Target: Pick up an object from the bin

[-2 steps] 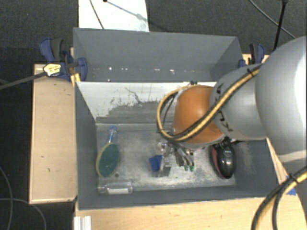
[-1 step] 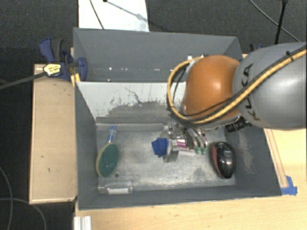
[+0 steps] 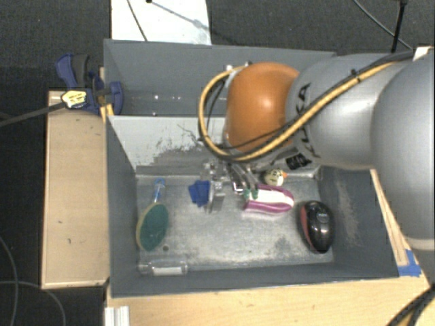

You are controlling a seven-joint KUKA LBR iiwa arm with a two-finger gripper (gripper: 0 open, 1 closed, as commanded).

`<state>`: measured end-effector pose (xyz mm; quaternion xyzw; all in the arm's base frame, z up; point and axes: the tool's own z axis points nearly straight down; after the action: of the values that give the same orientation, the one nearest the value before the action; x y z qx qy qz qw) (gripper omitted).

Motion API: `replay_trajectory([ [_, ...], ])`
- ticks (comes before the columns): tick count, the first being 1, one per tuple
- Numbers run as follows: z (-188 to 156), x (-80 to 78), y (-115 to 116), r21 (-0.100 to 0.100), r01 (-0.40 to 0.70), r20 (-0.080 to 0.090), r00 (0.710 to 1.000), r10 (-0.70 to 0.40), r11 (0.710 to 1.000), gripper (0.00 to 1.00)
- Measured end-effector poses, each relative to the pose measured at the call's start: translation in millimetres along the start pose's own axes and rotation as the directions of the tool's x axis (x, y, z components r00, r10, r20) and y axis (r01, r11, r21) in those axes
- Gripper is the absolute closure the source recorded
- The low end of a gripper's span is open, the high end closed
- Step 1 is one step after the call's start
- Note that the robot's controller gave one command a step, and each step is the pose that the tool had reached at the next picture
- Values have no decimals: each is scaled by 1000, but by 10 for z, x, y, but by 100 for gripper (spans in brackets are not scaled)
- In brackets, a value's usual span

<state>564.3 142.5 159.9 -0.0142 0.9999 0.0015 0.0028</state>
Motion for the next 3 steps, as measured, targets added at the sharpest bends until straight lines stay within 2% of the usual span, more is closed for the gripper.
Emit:
replay_trajectory([
  [1, -1850, 170, -7, 1, 56, 8, 998, -56, 998, 100],
  [2, -1800, 180, -9, 2, 58, -2, 998, -58, 998, 100],
  [3, -1800, 180, -9, 2, 61, -2, 998, -61, 998, 100],
])
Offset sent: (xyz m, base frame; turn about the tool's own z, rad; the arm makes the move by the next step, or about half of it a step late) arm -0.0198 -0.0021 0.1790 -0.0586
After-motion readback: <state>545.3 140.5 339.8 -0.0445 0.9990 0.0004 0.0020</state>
